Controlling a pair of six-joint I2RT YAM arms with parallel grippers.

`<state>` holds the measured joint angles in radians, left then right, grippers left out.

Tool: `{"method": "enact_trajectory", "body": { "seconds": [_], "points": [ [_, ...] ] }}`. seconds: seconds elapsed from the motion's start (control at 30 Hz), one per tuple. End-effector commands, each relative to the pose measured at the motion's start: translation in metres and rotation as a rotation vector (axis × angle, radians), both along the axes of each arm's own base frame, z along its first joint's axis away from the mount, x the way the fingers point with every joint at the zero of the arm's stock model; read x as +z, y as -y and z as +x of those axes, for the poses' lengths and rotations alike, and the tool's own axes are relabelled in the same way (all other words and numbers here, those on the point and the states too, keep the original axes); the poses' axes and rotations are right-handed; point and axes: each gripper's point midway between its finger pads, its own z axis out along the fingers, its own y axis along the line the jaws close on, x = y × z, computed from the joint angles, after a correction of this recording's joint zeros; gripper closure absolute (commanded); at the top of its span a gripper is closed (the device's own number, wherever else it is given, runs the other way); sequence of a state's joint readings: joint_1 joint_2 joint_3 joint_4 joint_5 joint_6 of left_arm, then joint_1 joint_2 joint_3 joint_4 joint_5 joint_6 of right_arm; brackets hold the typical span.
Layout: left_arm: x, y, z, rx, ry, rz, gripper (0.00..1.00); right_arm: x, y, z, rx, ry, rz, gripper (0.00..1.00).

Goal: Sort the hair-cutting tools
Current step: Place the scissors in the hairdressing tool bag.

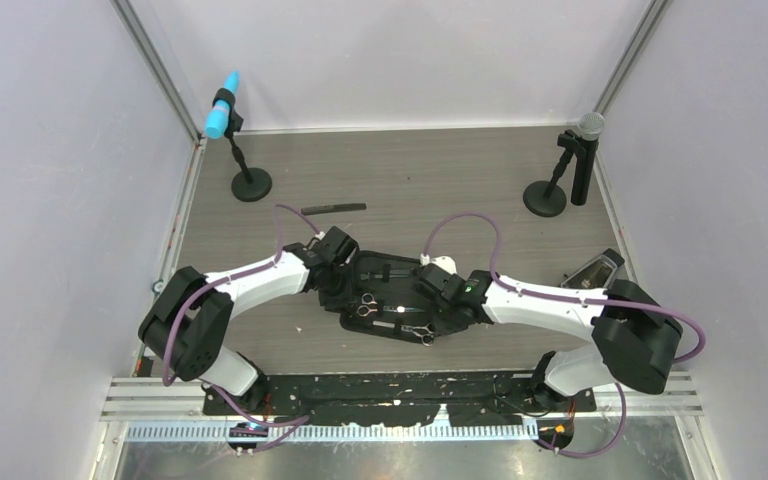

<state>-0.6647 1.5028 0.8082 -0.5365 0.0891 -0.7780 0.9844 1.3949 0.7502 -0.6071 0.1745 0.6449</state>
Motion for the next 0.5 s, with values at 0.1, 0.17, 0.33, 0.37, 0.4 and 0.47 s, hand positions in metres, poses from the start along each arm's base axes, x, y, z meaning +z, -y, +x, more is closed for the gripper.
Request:
{"method": "enact_trajectory", "body": {
  "seconds": [0.1,0.17,0.33,0.37,0.4,0.47],
  "points": [
    [-0.004,-0.004,-0.012,-0.011,-0.038,0.011,0.76,-0.005,-0.002,0.006,-0.057,0.015,0.039,0.72],
    [-0.004,-0.004,-0.012,-0.011,-0.037,0.011,0.76,-0.009,-0.005,0.006,-0.049,0.003,0.042,0.74],
    [-0.005,-0.004,-0.012,-0.011,-0.038,0.009,0.76,-0.019,-0.009,0.004,-0.031,-0.028,0.022,0.81],
    [-0.005,-0.004,-0.012,-0.012,-0.039,0.01,0.76,-0.02,-0.01,0.004,-0.026,-0.033,0.021,0.81],
    [-0.005,-0.004,-0.012,-0.012,-0.038,0.01,0.76,-0.023,-0.01,0.003,-0.023,-0.041,0.016,0.82],
    [-0.005,-0.003,-0.012,-0.012,-0.038,0.007,0.76,-0.022,-0.013,0.004,-0.015,-0.041,0.015,0.84]
  ]
}}
